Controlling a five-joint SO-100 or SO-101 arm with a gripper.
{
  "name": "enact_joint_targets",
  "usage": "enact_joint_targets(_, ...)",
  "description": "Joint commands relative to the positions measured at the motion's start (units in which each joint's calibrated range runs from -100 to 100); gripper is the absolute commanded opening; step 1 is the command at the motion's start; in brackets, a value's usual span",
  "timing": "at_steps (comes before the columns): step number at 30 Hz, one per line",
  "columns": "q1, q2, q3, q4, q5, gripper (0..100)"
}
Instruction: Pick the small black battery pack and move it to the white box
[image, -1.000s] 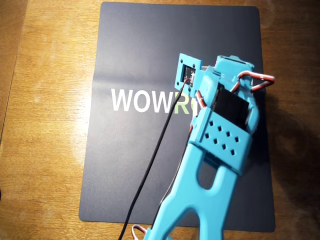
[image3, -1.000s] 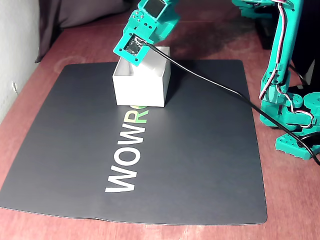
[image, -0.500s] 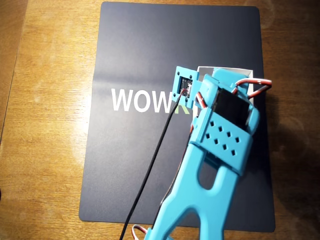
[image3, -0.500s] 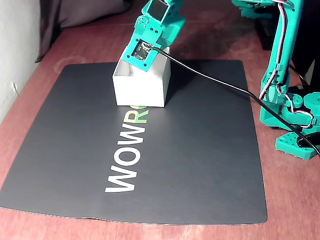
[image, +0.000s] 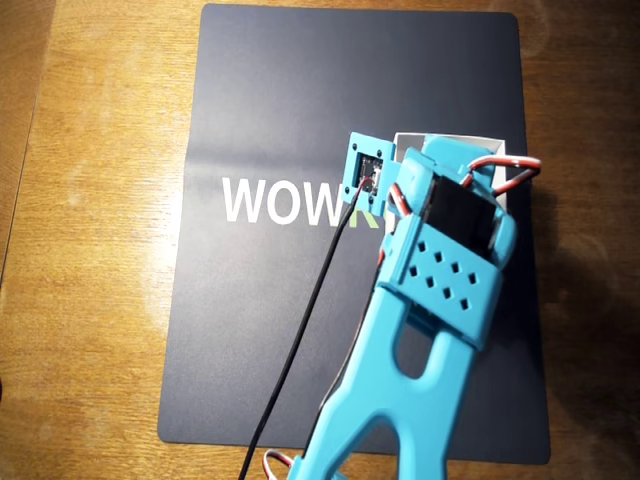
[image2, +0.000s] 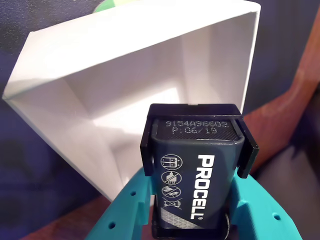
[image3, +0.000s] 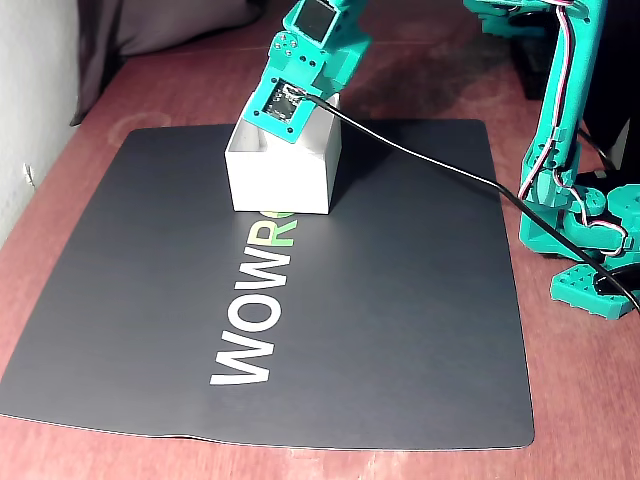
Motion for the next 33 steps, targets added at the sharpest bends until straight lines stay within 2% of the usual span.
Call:
enact_joint_targets(1,0.0,-0.8,-0.4,0.4,0.0,15)
enact_joint_targets(21,-0.8,-1.5,-0.7,0.5,-0.2,15)
enact_joint_targets(33,-20.9,-8.3,-0.3,0.6,-0.4,15)
